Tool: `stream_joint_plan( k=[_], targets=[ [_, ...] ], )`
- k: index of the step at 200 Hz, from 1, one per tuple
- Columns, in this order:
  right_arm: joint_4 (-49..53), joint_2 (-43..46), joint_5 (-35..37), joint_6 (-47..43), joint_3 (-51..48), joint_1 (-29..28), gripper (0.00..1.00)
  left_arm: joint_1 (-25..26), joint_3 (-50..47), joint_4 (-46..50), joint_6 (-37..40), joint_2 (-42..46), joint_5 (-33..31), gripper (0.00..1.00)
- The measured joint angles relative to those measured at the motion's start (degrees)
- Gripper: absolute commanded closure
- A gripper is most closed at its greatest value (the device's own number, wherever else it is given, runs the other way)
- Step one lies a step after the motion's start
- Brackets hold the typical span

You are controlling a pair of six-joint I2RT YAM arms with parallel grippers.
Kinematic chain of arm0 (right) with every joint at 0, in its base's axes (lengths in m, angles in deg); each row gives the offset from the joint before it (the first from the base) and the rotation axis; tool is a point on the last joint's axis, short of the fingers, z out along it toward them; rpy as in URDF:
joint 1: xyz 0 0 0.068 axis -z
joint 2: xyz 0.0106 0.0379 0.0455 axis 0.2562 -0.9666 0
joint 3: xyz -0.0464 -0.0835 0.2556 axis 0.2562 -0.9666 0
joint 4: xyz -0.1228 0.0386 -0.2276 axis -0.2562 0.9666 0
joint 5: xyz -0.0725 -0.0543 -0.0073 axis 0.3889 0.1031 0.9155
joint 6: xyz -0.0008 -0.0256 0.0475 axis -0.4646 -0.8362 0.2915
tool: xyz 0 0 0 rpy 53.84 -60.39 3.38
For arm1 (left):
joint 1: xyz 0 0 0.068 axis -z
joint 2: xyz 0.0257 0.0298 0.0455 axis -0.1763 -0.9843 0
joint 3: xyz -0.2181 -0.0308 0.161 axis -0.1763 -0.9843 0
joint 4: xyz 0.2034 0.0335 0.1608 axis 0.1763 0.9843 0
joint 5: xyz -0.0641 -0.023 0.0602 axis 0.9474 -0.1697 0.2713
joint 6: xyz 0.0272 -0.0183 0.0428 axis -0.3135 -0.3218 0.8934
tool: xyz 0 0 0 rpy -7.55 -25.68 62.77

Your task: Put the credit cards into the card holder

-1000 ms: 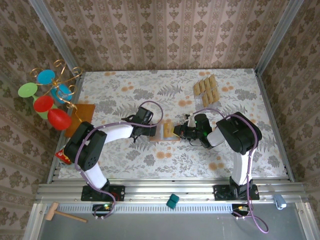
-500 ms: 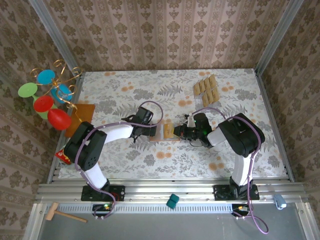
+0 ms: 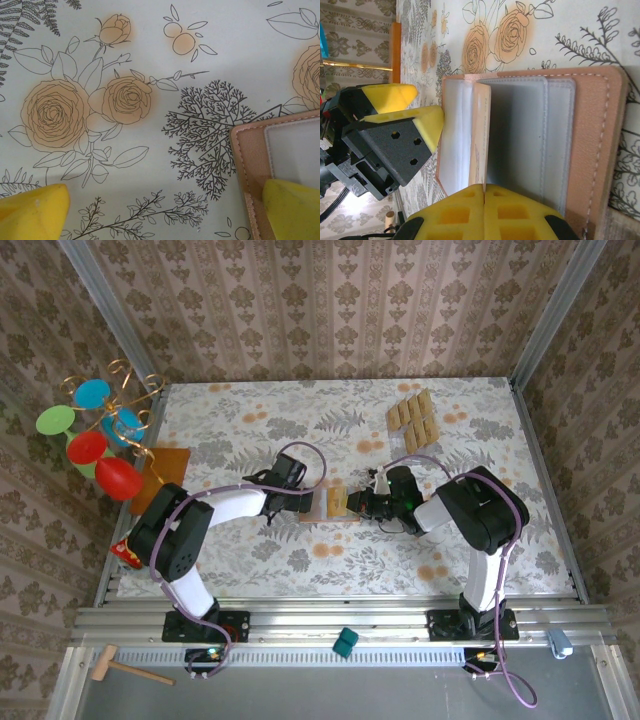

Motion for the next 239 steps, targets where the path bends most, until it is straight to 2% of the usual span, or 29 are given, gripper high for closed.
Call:
stream_joint_plan(
  k=[172,239],
  targets=[
    [0.3,-0.6,0.2,0.1,0.9,-0.7,1.0,0.1,0.0,2.3,0.0,1.8,1.1,0.0],
    [1.8,0.2,0.9,0.1,0.9,-0.9,1.0,3.5,-0.2,3.0,-0.7,4.2,1.5,0.0]
  ],
)
